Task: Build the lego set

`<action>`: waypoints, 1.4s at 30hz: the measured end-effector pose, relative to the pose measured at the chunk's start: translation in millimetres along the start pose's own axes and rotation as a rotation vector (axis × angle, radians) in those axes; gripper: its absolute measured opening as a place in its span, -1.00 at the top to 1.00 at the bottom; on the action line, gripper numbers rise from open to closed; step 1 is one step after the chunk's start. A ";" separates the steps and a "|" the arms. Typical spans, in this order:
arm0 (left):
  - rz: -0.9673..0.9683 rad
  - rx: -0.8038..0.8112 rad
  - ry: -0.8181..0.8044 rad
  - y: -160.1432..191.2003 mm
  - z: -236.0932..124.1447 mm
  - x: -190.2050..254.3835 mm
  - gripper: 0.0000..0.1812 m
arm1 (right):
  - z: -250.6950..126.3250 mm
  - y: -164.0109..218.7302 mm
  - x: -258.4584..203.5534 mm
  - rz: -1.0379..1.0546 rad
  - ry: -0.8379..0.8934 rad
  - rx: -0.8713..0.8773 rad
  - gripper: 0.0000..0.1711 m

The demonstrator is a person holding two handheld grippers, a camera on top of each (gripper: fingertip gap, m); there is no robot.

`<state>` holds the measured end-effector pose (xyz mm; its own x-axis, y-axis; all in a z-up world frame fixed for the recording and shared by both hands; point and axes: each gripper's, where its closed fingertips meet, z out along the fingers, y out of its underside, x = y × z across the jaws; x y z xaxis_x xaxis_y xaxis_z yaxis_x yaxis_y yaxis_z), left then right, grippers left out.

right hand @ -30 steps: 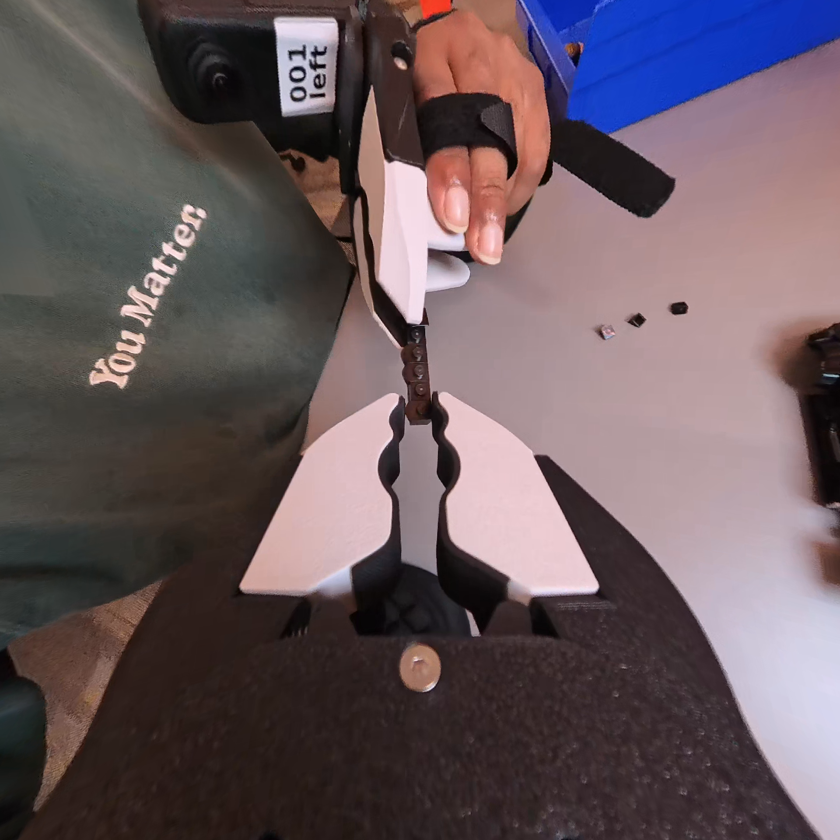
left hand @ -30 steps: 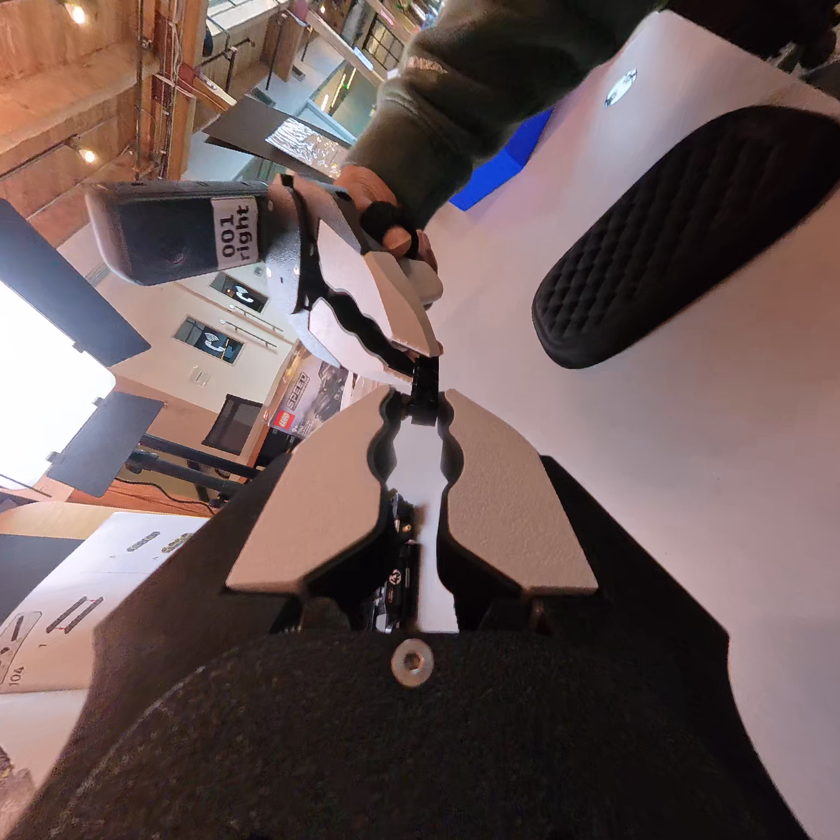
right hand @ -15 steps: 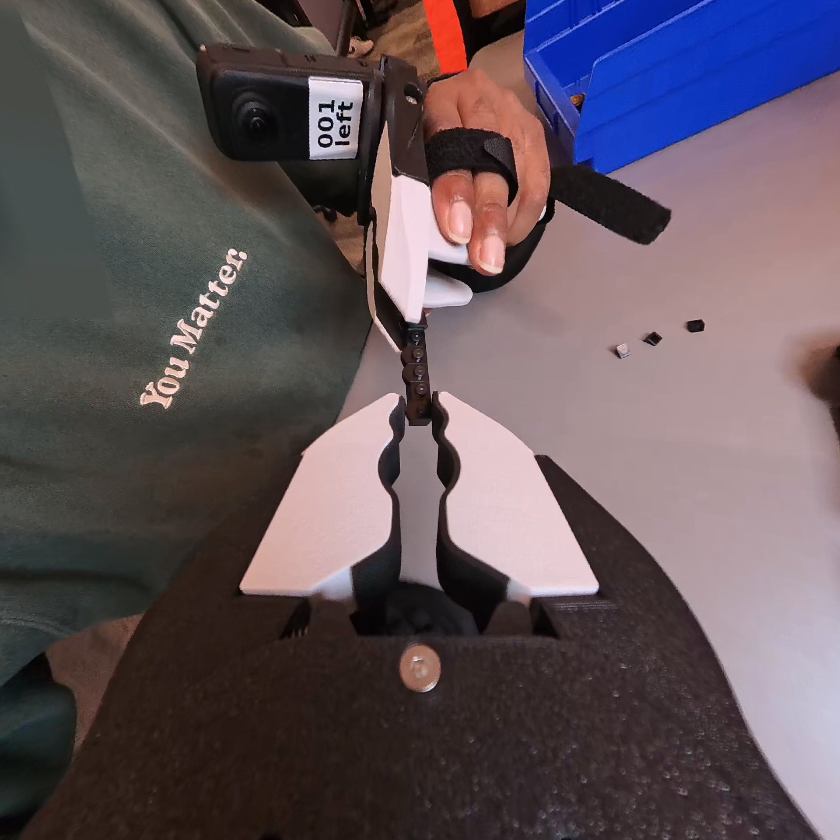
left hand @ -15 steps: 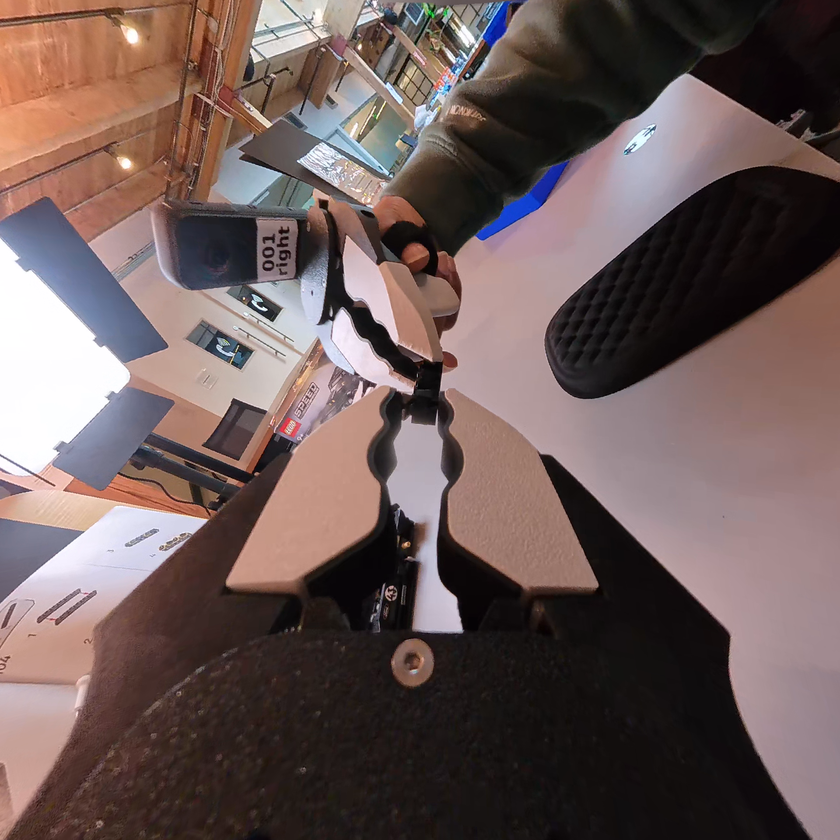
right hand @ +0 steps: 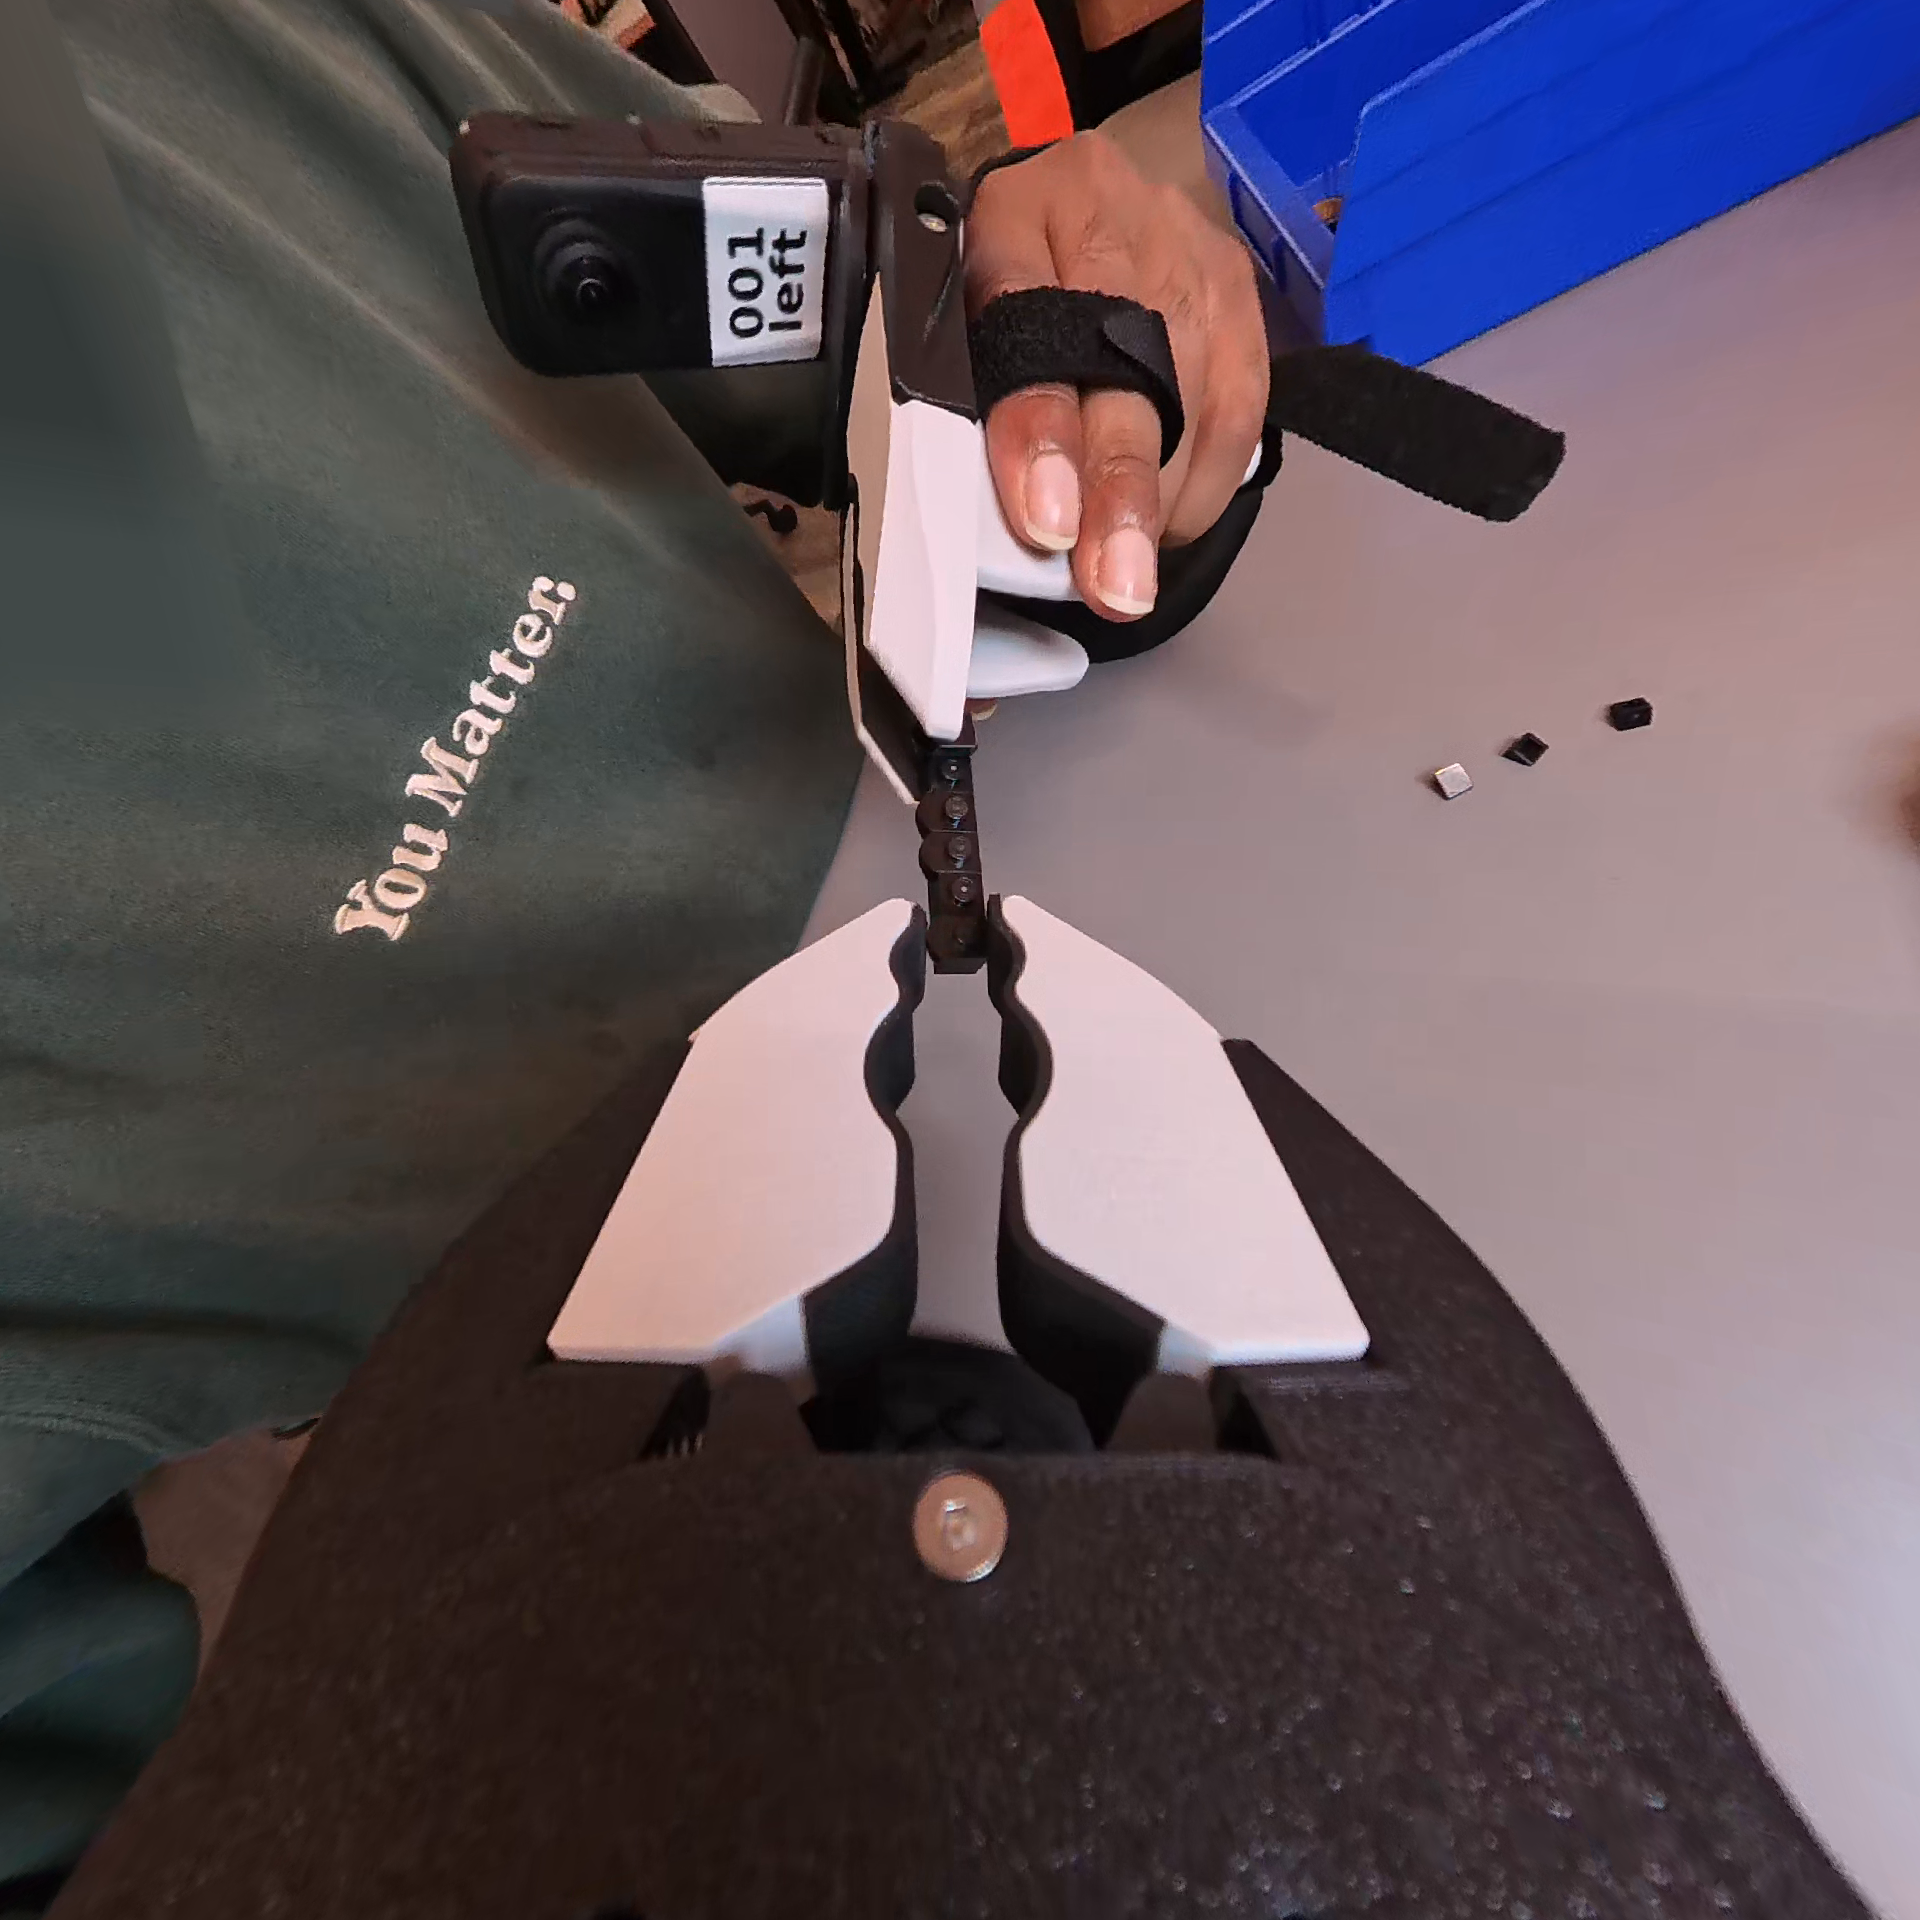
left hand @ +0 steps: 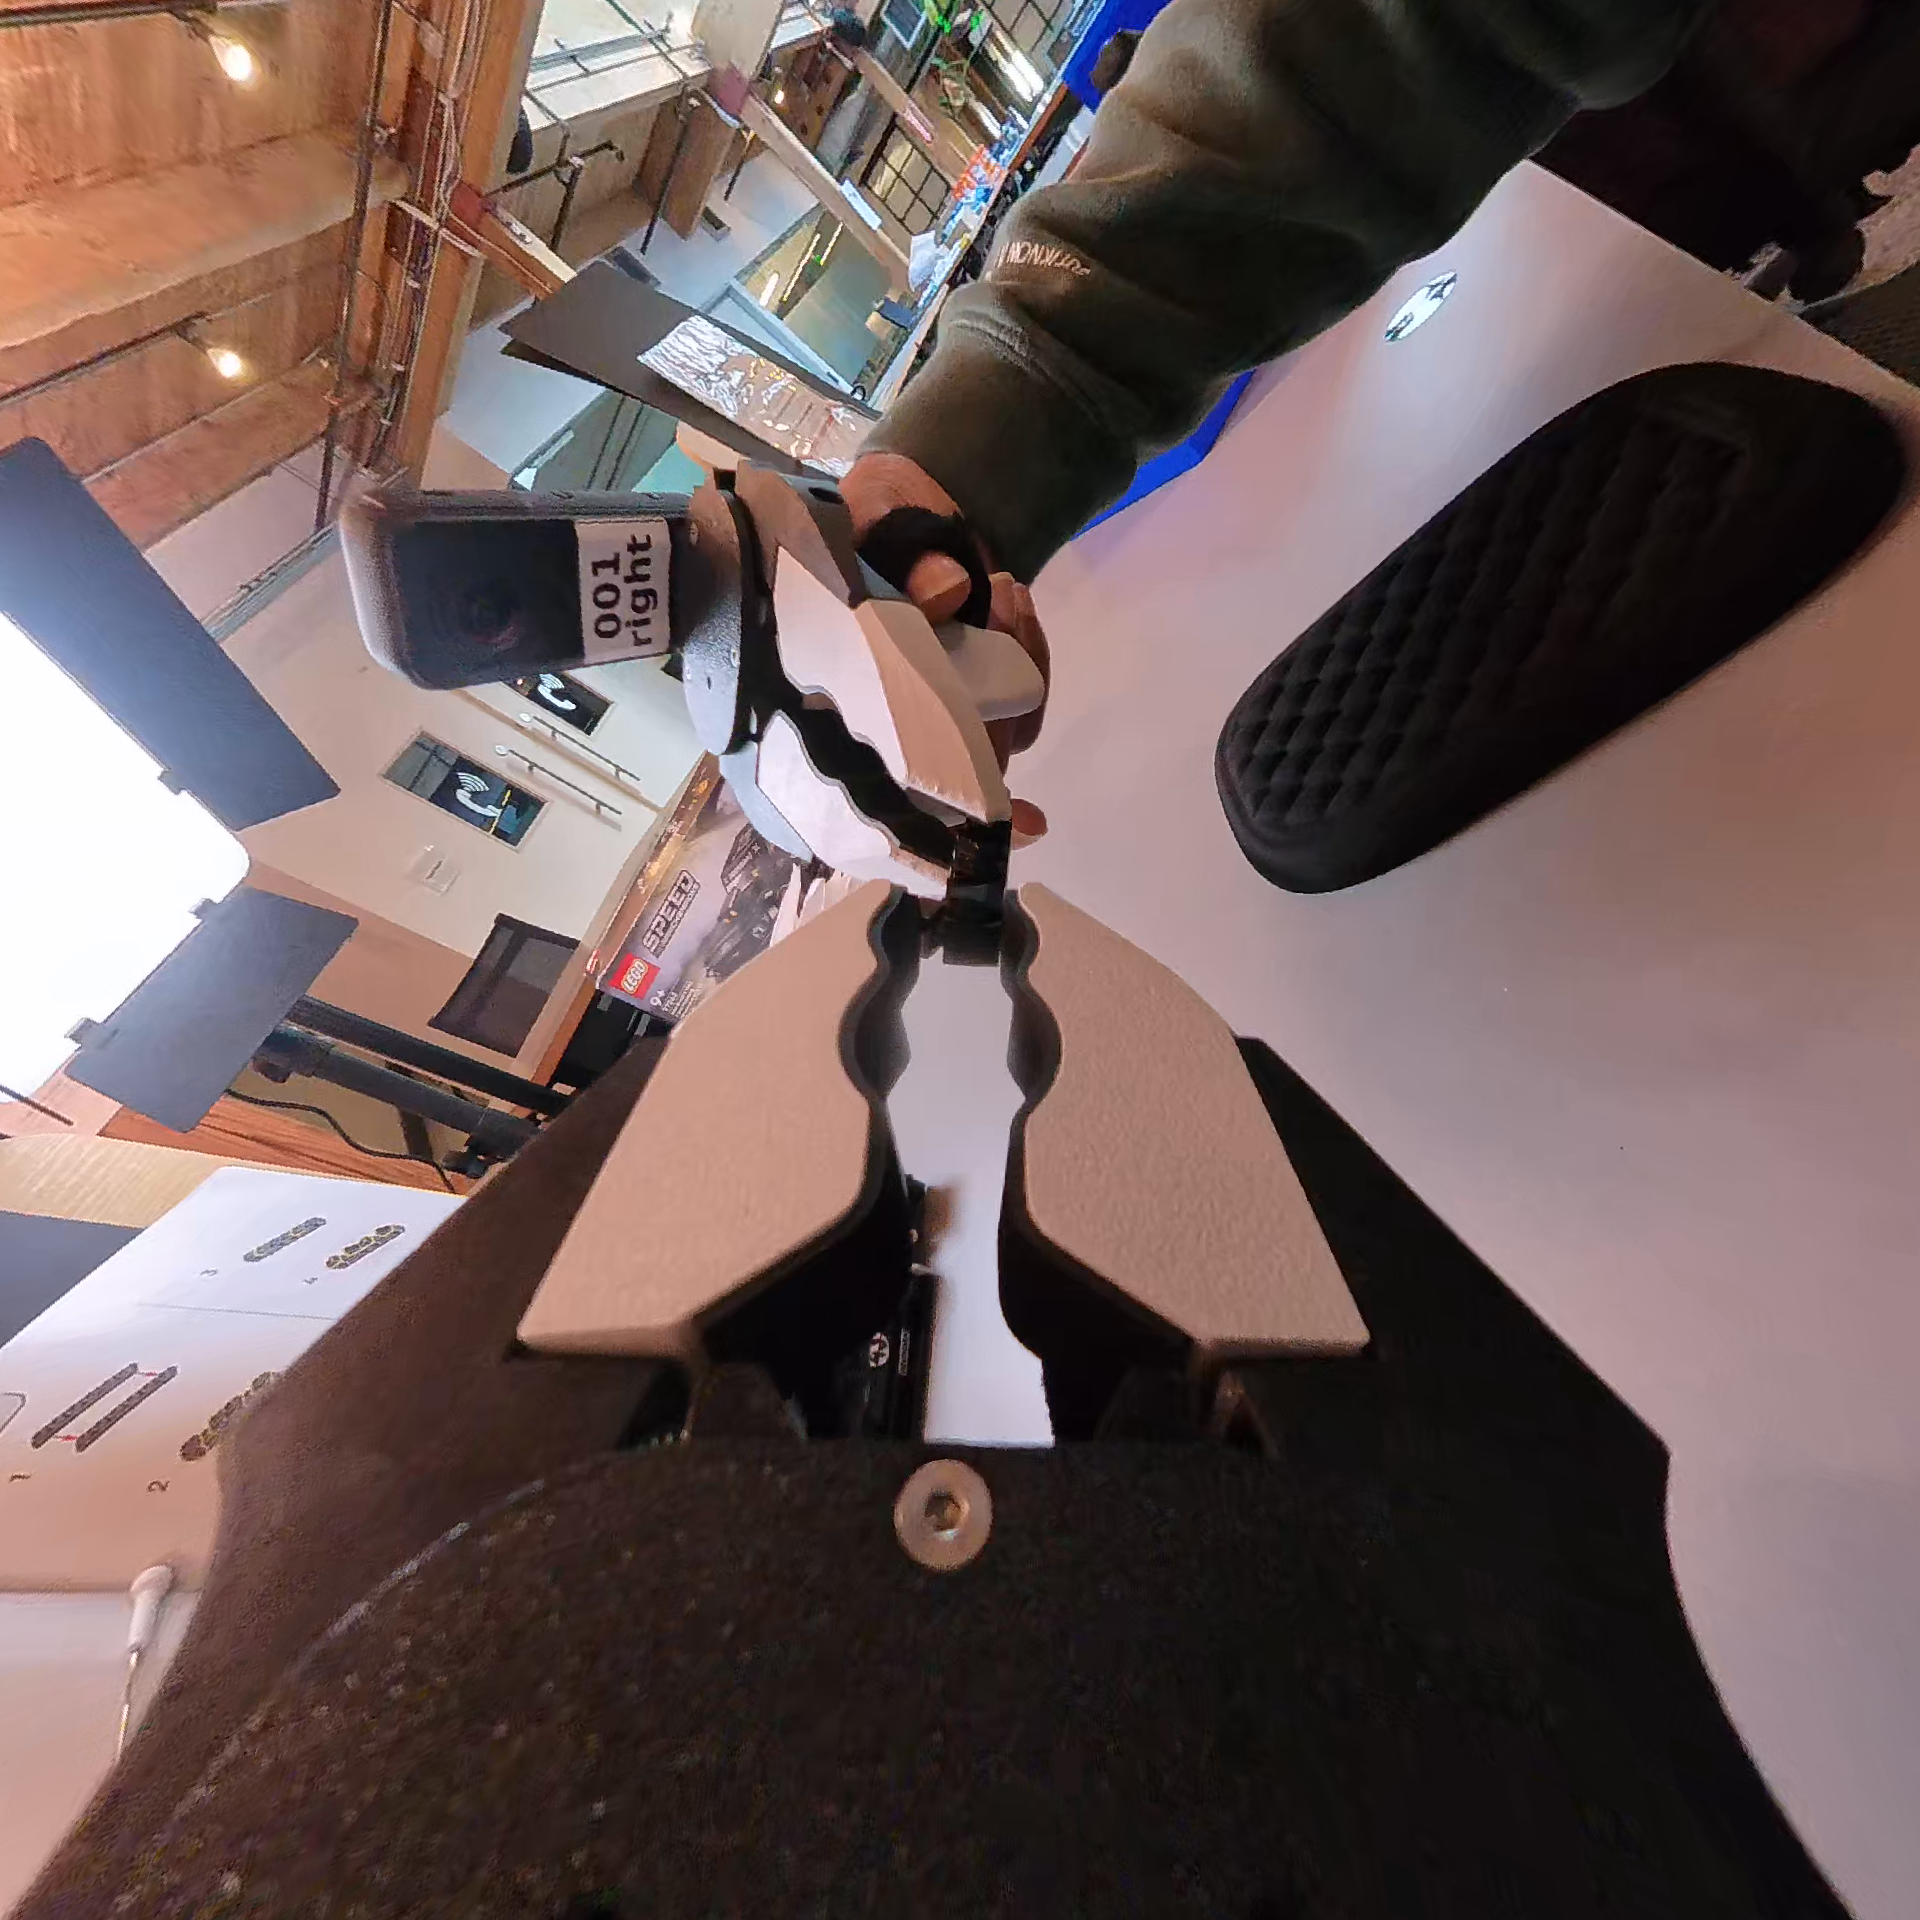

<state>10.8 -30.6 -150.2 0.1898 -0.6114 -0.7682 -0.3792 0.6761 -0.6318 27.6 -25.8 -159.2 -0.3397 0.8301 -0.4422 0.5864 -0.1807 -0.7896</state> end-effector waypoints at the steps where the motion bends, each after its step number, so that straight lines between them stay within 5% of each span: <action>1: -0.003 -0.003 -0.005 1.3 0.6 -0.2 0.81 | -0.3 0.1 1.7 0.004 0.005 0.006 0.87; 23: -0.098 -0.032 -0.058 31.8 -5.7 -8.5 0.83 | 1.3 25.0 39.3 0.003 0.183 0.003 0.87; 28: -0.366 -0.276 -0.122 86.9 -45.3 -51.0 0.92 | 3.0 63.1 72.4 -0.036 0.437 -0.122 0.87; 33: -0.711 -0.550 -0.024 134.4 -92.5 -37.9 0.90 | 22.5 87.5 93.0 -0.108 0.588 -0.198 0.87; 42: -0.866 -0.758 -0.204 139.9 -170.9 -40.3 0.93 | 33.2 96.1 100.9 -0.194 0.671 -0.288 0.87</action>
<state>-204.6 18.4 -189.9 0.7657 -0.6238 -0.1570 -0.4819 -0.3947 -0.7823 25.2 23.0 -293.8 0.0098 0.9927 0.1202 0.7620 0.0704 -0.6437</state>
